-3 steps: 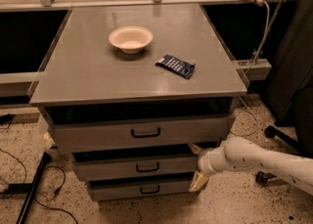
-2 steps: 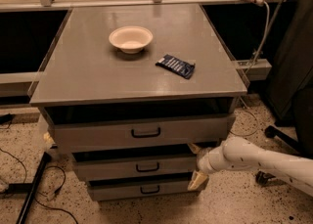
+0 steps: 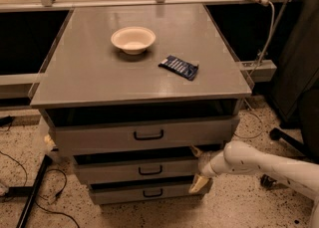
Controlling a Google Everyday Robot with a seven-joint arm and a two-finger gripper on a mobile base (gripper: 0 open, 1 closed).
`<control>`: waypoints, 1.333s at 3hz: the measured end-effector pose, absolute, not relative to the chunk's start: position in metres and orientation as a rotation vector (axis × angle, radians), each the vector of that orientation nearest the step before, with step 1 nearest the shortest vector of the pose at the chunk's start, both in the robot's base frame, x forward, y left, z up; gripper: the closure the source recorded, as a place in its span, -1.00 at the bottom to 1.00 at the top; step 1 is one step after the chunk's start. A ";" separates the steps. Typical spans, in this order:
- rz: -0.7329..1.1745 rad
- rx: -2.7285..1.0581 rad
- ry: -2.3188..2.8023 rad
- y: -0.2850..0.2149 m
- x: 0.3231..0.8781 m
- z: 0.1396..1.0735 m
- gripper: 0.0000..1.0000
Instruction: Open middle drawer
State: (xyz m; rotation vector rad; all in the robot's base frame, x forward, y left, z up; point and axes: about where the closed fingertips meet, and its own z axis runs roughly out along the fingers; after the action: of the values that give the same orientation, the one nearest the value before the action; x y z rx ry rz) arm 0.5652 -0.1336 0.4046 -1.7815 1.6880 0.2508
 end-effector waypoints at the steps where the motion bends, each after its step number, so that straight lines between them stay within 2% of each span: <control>1: 0.251 -1.782 1.688 -0.134 0.565 0.405 -0.64; 4: 0.251 -1.780 1.688 -0.134 0.565 0.416 0.79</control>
Offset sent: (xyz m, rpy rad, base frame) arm 0.0000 0.0000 0.0000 0.0000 0.0000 0.0000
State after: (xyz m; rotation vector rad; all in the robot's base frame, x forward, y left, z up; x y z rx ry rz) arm 0.5652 -0.1337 0.4164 -1.7803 1.6884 0.2509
